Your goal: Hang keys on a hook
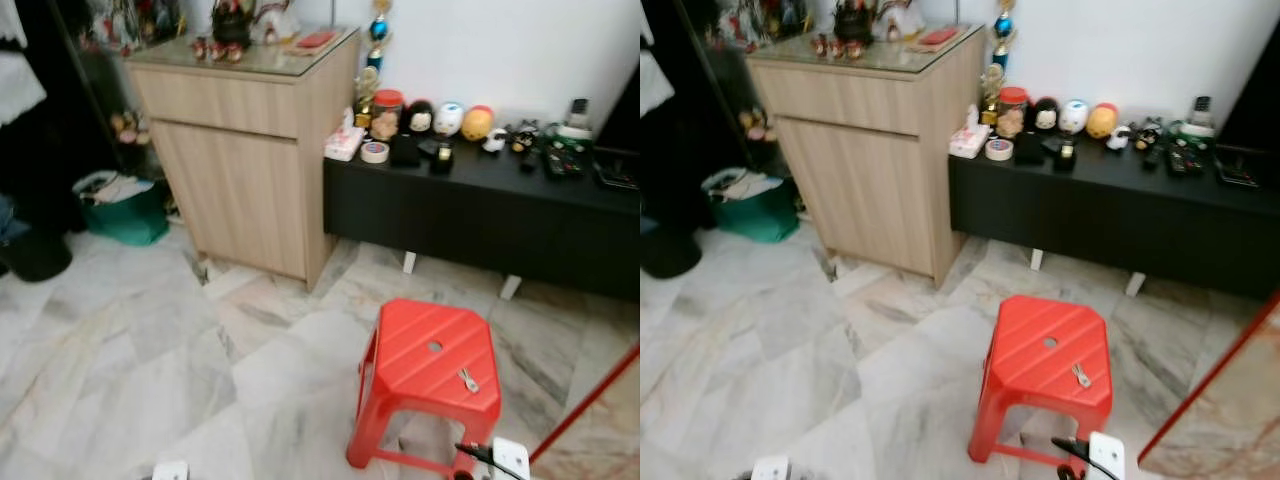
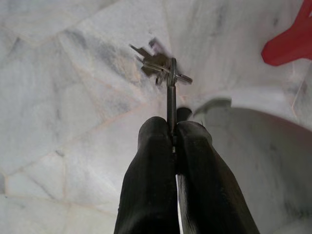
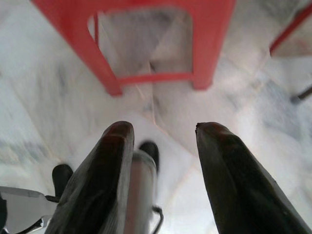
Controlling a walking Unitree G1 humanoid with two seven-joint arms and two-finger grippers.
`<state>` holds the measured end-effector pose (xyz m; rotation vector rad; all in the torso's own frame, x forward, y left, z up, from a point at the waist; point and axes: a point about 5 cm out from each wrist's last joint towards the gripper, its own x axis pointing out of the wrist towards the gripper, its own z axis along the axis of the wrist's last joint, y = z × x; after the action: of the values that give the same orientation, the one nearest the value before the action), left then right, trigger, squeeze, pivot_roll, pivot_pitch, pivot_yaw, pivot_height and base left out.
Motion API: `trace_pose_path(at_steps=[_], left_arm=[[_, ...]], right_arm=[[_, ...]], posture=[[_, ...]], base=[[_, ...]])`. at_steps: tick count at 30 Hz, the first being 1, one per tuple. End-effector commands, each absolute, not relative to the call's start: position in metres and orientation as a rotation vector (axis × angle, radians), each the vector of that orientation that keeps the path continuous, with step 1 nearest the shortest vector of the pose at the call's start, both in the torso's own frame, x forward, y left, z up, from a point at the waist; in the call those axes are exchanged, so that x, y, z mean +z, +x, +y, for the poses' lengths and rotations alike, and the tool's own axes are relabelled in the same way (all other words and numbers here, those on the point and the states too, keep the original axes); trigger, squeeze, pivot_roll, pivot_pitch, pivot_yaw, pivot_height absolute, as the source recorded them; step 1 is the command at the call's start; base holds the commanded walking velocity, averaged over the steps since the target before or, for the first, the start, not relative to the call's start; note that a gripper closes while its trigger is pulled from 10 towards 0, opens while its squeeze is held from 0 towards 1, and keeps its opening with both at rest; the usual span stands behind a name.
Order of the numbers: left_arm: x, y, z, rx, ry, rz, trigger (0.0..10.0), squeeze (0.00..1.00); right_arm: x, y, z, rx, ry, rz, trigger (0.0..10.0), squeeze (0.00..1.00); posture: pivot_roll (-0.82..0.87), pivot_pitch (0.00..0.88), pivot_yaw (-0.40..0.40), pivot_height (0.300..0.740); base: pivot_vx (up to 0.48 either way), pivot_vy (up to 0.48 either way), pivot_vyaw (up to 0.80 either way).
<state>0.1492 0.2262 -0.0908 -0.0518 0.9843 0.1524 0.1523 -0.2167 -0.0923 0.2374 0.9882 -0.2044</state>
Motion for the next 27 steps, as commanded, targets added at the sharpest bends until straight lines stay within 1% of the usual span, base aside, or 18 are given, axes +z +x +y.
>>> trace_pose_path(at_steps=[1, 18, 27], left_arm=[[-0.0924, 0.1447, 0.2275, 0.146, -0.037, 1.006, 10.0, 0.00], [-0.0928, 0.1437, 0.2276, 0.139, -0.031, 1.012, 10.0, 0.00], [-0.0930, 0.1434, 0.2276, 0.129, -0.011, 1.022, 10.0, 0.00]], right_arm=[[-0.0922, 0.1537, -0.2147, -0.212, 0.251, 0.982, 10.0, 0.00], [-0.0927, 0.1527, -0.2141, -0.206, 0.246, 0.987, 10.0, 0.00], [-0.0927, 0.1528, -0.2139, -0.201, 0.242, 0.988, 10.0, 0.00]], posture=[[0.04, 0.000, -0.042, 0.713], [0.04, 0.000, -0.040, 0.713], [0.04, 0.000, -0.043, 0.713]], base=[[-0.262, 0.000, 0.00], [-0.260, 0.000, 0.00], [0.000, 0.000, 0.00]])
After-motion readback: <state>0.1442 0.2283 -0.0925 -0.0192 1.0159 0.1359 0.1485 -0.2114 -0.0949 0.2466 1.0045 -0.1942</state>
